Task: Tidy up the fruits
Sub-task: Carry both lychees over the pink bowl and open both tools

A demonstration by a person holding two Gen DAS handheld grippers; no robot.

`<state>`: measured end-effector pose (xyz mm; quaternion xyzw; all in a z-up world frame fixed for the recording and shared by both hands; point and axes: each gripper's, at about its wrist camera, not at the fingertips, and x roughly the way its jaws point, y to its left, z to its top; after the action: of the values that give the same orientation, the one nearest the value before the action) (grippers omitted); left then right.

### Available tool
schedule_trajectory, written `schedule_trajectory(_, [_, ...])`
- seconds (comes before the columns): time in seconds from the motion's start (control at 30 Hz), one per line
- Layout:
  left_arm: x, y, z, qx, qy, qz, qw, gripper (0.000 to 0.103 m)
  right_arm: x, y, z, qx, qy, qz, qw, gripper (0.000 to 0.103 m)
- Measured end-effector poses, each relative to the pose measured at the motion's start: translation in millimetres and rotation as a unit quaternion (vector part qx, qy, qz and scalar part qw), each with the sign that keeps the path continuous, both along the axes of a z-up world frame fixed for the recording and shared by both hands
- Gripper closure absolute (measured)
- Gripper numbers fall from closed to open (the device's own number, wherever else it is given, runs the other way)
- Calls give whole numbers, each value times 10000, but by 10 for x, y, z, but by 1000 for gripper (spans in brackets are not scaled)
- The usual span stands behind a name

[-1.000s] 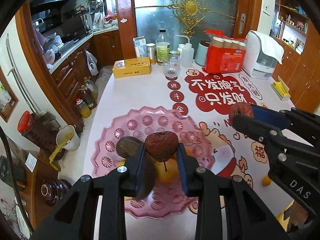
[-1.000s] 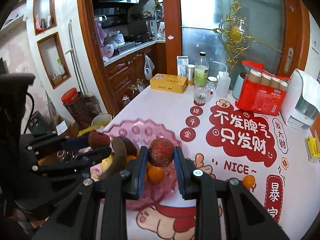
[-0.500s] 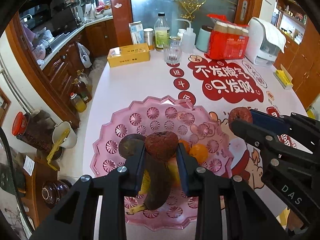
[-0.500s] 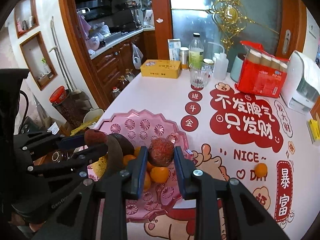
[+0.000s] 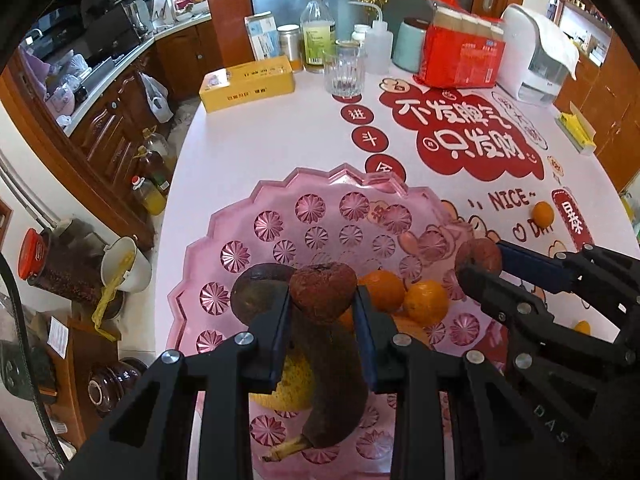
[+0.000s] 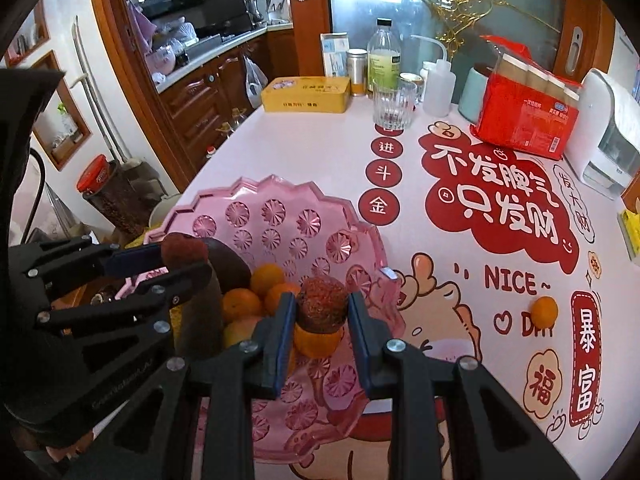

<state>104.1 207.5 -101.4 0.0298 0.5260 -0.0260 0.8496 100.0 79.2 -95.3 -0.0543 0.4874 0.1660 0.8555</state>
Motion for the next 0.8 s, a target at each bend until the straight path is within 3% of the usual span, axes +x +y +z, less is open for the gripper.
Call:
schedule_trajectory(0.37, [46, -13, -108, 99, 129, -66, 9998, 73, 59, 44, -104, -186, 76, -38, 9998, 75])
schedule_trajectory(0.5, [33, -9, -107, 147, 115, -45, 9998, 60, 59, 50, -129, -198, 130, -1, 9997, 75])
schedule_trajectory(0.67, [20, 28, -91, 201, 83, 31, 9998, 51, 59, 50, -142, -193, 147, 15, 9997, 75])
schedule_trajectory(0.8, [15, 81, -92, 310, 71, 169, 9994, 35, 55, 43, -146, -180, 169, 9, 9997, 74])
